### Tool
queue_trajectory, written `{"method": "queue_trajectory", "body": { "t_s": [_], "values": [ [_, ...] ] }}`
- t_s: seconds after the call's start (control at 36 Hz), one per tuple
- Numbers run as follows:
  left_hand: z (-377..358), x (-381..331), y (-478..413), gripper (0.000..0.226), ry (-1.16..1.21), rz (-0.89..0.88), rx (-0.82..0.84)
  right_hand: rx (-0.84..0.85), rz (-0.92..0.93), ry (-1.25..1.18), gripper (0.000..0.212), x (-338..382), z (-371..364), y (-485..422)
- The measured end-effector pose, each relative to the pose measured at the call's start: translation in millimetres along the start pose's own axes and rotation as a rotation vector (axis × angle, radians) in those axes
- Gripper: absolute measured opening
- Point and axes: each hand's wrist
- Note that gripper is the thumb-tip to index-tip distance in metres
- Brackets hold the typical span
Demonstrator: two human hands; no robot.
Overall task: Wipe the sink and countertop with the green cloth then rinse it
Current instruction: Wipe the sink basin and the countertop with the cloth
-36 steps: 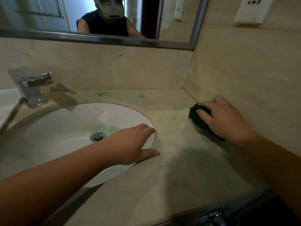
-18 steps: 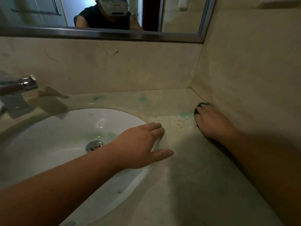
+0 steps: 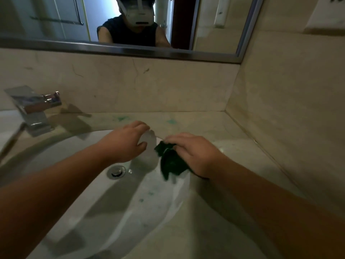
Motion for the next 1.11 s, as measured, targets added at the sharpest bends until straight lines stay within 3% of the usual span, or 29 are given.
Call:
{"method": "queue_trajectory", "body": {
  "t_s": [0.14, 0.22, 0.31, 0.42, 0.58, 0.72, 0.81, 0.97, 1.03, 1.11],
  "values": [
    [-7.4, 22.7, -16.3, 0.081, -0.025, 0.016, 0.069, -0.233, -0.217, 0.132, 0.038, -67.9, 51.2, 15.9],
    [-10.0, 29.2, -20.1, 0.082, -0.023, -0.009, 0.065, -0.184, -0.457, 0.141, 0.039, -115.2, 55.2, 18.6],
    [-11.8, 33.0, -20.9, 0.083, -0.01, -0.032, 0.036, -0.125, -0.56, 0.196, 0.044, -135.9, 33.4, 9.3],
    [-21.1, 40.1, -21.3, 0.09, -0.002, -0.042, 0.017, -0.111, -0.447, 0.205, 0.046, -112.4, 12.3, -14.1],
    [-24.2, 39.4, -21.0, 0.086, 0.02, -0.04, -0.019, -0.07, -0.132, 0.199, 0.044, -29.7, -27.6, -47.8],
    [-16.3, 39.7, -17.7, 0.089, 0.035, -0.02, 0.019, 0.089, 0.069, 0.189, 0.031, 24.1, -50.8, -48.1],
    [-14.8, 41.3, -16.9, 0.092, 0.01, -0.039, 0.037, -0.021, 0.101, 0.198, 0.033, 30.9, -34.7, -40.9],
    [-12.8, 44.4, -18.8, 0.095, 0.009, -0.057, 0.07, -0.303, -0.087, 0.18, 0.037, -13.8, 52.0, -14.5],
    [-12.2, 45.5, -20.4, 0.095, 0.008, -0.06, 0.073, -0.262, -0.232, 0.202, 0.035, -44.3, 61.5, -13.9],
    [-8.6, 42.1, -21.6, 0.091, -0.018, -0.056, 0.065, 0.003, -0.451, 0.299, 0.048, -85.0, 42.1, -19.6]
  ]
}}
Point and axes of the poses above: each hand's wrist, its own y-axis away from the middle knuckle, its own z-axis out of the back of the hand, x = y × z, and after that the axes turned 4 degrees about x, right-handed
